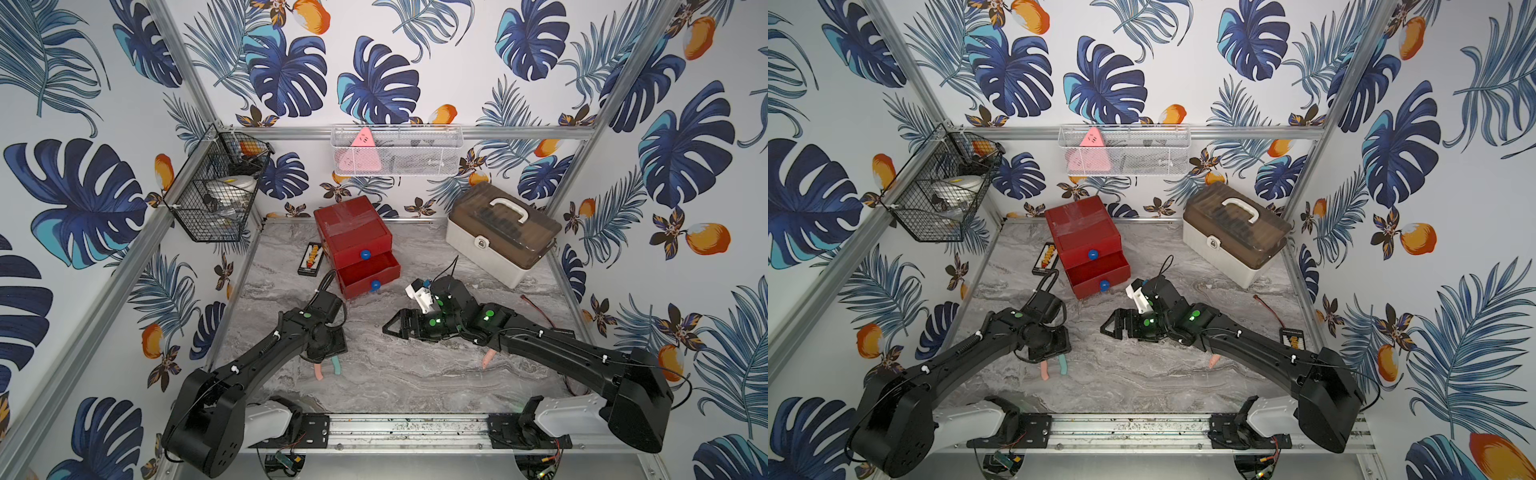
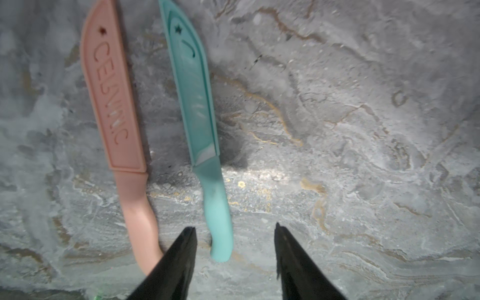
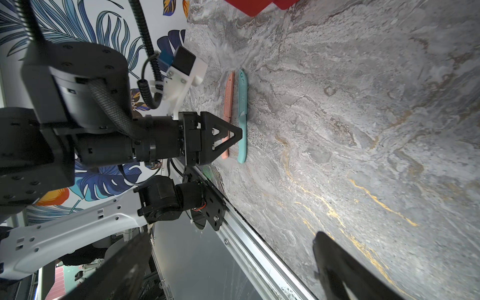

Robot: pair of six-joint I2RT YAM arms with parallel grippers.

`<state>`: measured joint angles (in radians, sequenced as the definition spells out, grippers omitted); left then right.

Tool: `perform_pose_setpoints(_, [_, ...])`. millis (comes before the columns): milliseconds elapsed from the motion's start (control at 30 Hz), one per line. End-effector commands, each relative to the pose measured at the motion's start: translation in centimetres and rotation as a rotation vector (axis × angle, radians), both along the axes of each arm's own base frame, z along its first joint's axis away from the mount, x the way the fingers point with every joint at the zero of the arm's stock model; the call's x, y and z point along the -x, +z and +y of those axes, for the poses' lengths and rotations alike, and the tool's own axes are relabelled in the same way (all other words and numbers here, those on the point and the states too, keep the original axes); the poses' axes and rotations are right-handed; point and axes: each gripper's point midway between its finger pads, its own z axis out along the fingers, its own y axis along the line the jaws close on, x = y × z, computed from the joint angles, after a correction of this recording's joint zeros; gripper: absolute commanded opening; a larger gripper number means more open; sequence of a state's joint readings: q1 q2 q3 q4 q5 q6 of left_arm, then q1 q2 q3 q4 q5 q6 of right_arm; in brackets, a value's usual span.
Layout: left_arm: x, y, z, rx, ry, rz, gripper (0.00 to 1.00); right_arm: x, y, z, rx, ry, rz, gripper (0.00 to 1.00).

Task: Place the fruit knives into the drawer by color
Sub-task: Pick up the fruit knife from the center of the board.

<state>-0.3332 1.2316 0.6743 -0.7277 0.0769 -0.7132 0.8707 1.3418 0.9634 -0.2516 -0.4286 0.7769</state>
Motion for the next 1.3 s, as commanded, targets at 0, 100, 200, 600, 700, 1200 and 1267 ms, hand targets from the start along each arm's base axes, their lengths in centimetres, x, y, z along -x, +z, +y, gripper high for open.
perform_pose_setpoints(0, [-0.4, -0.7, 0.1, 0.006, 0.066, -0.010, 0.54, -0.3, 0.6, 0.5, -0.025, 0.005, -0.026, 1.00])
perform_pose_setpoints(100, [-0.6, -1.4, 0.4, -0.008, 0.091, -0.008, 0.54, -0.2, 0.4, 0.5, -0.024, 0.008, -0.022, 1.00])
perform_pose_setpoints(200, [-1.3, -1.7, 0.4, -0.016, 0.100, -0.017, 0.53, -0.1, 0.2, 0.4, -0.022, 0.009, -0.019, 1.00])
perform_pose_setpoints(600, [-1.9, -2.9, 1.3, -0.093, 0.097, 0.031, 0.48, 0.3, 0.1, -0.2, -0.012, 0.012, -0.027, 1.00])
perform_pose_setpoints(700, [-1.6, -3.4, 1.3, -0.100, 0.088, 0.053, 0.43, 0.3, 0.2, -0.4, -0.012, 0.007, -0.032, 1.00])
perform_pose_setpoints(1200, [-0.8, -4.7, 1.1, -0.077, 0.089, 0.065, 0.07, 0.1, -0.3, -0.7, 0.000, -0.003, -0.039, 1.00])
perform_pose_setpoints(1267, [-0.7, -4.5, 1.1, -0.078, 0.085, 0.067, 0.07, 0.1, -0.5, -0.7, 0.001, -0.002, -0.034, 1.00])
